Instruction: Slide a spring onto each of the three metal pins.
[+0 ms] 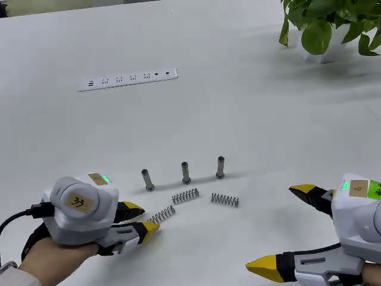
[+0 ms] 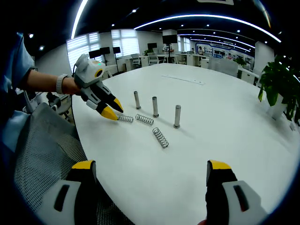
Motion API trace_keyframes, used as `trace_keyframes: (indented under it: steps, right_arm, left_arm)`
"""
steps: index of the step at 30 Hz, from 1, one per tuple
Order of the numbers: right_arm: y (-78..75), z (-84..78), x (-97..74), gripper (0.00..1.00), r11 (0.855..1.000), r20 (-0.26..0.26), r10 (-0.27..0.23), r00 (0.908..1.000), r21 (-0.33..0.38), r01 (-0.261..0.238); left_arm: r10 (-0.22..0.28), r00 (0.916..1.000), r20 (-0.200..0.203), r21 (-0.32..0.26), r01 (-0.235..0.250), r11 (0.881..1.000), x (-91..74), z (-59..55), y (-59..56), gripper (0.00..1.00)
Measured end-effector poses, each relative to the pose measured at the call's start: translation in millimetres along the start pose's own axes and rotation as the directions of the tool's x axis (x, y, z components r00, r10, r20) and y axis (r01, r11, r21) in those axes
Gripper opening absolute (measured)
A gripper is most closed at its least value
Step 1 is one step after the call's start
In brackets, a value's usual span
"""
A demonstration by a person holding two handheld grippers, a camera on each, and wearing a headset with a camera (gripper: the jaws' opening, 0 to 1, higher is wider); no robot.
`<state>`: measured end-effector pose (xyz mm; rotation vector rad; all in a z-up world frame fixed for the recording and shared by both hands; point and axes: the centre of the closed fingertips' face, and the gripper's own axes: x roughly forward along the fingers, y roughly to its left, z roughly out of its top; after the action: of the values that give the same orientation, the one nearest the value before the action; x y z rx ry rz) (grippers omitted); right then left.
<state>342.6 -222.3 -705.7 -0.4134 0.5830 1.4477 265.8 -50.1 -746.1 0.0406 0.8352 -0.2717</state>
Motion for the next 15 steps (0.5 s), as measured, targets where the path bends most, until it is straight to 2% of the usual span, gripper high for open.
trace_keyframes:
  steps: [7, 10, 13, 15]
  right_arm:
    - [2.3, 1.4, -0.3, 0.99, 1.0, -0.001, 0.001, 1.0, 0.002, -0.001]
    - [2.1, 1.3, -0.5, 0.99, 1.0, -0.001, 0.001, 1.0, 0.002, -0.001]
    - [1.9, 1.3, -0.7, 0.99, 1.0, 0.0, 0.001, 1.0, 0.002, -0.001]
    - [1.7, 1.3, -0.9, 0.99, 1.0, 0.0, 0.001, 1.0, 0.002, -0.001]
  left_arm:
    - [-0.001, 0.9995, -0.033, 0.036, 0.002, 0.999, 5.7, -0.9, -4.1, 0.23]
    - [0.006, 0.999, -0.045, 0.045, -0.004, 0.999, 7.8, -2.1, -2.8, 0.22]
    - [0.005, 0.9985, -0.055, 0.043, -0.002, 0.999, 9.7, -0.3, -6.3, 0.21]
    - [0.018, 0.9977, -0.065, 0.066, -0.014, 0.998, 8.1, -1.4, -4.3, 0.2]
